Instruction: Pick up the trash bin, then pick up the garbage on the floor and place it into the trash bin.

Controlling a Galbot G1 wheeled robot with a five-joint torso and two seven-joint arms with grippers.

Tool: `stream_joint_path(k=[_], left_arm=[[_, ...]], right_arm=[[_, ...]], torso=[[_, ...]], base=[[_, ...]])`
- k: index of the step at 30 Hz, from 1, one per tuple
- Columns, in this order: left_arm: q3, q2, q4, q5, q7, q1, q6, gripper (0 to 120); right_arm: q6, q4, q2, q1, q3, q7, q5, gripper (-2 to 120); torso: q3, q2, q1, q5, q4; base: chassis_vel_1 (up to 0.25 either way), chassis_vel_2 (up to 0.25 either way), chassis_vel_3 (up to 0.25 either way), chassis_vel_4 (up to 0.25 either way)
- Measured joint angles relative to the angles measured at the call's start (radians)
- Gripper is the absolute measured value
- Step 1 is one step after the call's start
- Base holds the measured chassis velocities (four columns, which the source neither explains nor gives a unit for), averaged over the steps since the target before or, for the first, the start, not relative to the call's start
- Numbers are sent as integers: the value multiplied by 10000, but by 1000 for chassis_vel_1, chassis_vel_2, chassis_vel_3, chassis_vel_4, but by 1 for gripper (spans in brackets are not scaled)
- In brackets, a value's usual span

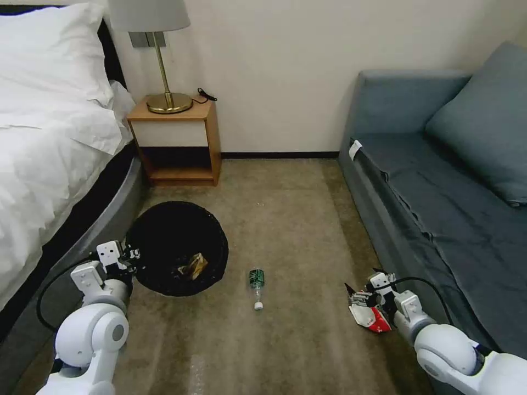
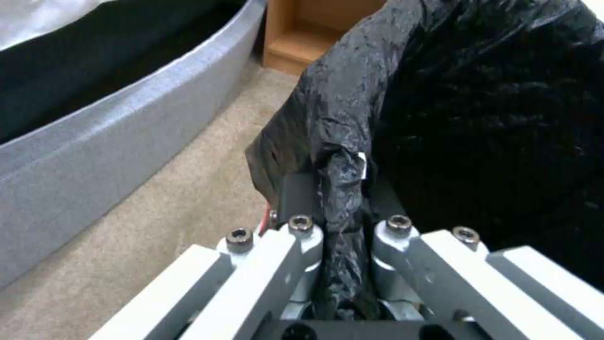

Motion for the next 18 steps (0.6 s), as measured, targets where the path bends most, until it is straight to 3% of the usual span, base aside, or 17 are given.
stream_joint_path(k=[18], left_arm=[[-62,-223,107,46,117,-170,-6,4]], right_arm=[[1220,-420,-218,459,-720,-143,926,100]], torso=[[0,0,0,1,-1]], base=[[0,0,0,0]])
